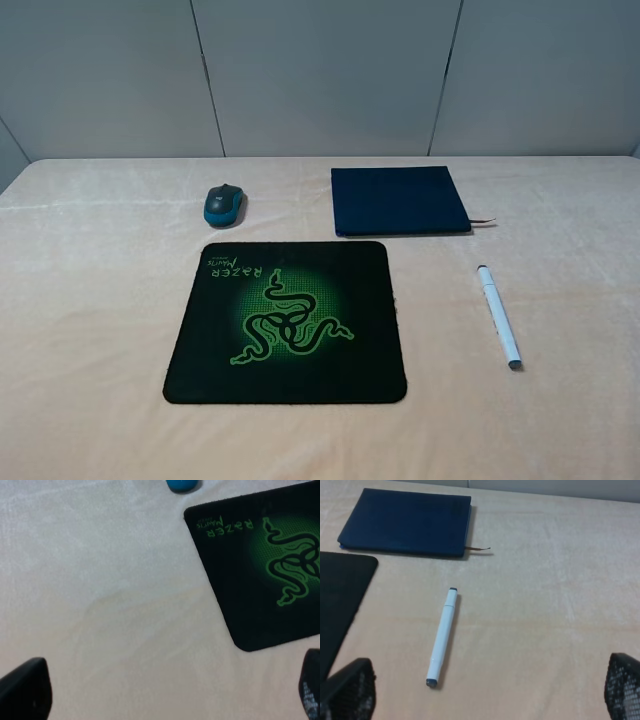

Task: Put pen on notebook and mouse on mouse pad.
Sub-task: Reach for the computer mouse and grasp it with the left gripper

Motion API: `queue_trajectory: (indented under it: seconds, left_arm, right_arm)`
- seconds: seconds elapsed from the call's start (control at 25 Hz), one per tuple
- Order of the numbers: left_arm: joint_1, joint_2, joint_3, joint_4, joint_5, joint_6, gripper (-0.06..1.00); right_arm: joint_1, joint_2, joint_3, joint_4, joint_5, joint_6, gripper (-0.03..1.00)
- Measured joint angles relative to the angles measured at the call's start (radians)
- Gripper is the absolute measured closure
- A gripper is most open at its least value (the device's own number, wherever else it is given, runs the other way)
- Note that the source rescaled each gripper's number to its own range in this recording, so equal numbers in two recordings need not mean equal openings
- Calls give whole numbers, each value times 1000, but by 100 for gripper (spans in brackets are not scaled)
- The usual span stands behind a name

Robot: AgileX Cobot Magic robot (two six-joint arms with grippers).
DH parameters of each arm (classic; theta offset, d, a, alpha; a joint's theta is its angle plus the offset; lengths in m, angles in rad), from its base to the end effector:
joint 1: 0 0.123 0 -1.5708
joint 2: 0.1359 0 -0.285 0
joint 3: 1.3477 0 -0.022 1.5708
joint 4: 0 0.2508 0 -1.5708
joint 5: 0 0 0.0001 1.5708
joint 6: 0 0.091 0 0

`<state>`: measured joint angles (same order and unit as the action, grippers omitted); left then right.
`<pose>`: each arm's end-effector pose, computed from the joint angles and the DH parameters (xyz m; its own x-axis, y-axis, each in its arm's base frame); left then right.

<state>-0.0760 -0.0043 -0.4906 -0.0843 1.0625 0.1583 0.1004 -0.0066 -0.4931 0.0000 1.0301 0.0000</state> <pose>-0.0051 -0.0063 0.2748 -0.4398 0.1504 -0.8854 0.1936 0.9786 0.0701 -0.0038 -0.0004 0.2778 -0.4267 -0.0430 -0.9034 -0.1002 0.9950 0.0000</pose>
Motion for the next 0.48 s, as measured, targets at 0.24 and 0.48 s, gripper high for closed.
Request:
queue_trajectory:
  seconds: [0.24,0.48]
  left_arm:
    - [0,0,0,0,0,0,-5]
    - [0,0,0,0,0,0,-5]
  right_arm:
    - [0,0,0,0,0,0,-3]
    - [0,0,0,0,0,0,-3]
